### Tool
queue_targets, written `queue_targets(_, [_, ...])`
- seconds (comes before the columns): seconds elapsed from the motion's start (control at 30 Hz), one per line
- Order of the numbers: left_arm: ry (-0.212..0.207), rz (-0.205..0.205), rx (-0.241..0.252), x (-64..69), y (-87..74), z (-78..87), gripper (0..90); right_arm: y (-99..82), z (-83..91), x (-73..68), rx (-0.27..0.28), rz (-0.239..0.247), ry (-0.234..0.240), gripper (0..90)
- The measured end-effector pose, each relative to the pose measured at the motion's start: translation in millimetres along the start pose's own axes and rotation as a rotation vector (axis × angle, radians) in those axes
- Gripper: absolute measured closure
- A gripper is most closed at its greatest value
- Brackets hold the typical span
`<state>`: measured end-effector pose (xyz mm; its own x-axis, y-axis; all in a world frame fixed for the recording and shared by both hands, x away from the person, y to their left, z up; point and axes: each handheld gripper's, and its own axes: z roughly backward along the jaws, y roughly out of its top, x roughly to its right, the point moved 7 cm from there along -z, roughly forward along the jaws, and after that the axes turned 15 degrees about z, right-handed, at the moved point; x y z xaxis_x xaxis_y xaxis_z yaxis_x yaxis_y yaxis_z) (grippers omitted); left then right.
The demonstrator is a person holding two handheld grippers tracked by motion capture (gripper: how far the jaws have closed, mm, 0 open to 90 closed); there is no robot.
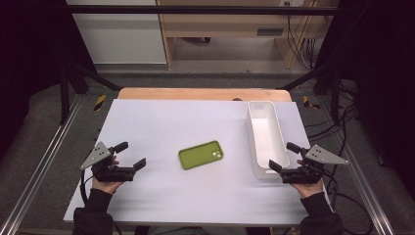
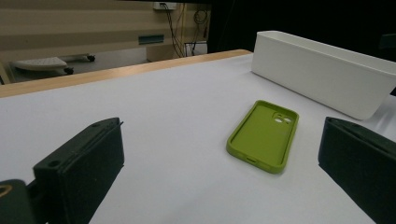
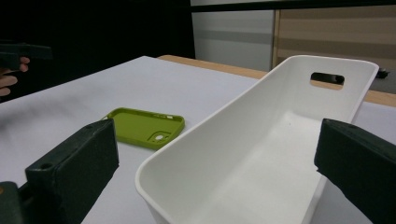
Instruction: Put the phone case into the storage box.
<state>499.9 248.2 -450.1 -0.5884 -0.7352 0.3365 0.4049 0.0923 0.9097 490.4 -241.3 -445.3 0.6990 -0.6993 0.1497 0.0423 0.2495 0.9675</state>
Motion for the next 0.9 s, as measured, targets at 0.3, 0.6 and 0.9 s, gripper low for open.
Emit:
queue_targets(0.3, [-0.004, -0.002, -0.009, 2.1, -0.6, -0.8, 0.0, -0.9, 0.7, -0.6, -0.001, -0.005, 0.005, 0.2])
queue_targets(0.6, [-0.008, -0.015, -0.028, 6.6, -0.9, -4.8, 0.0, -2.2, -0.7, -1.0, -0.012, 0.008, 0.012, 0.2])
queue_targets(0.9, [0.001, -0.017, -0.064, 11.6, -0.8, -12.9, 0.0, -2.4, -0.6, -1.8, -0.020, 0.006, 0.017, 0.2])
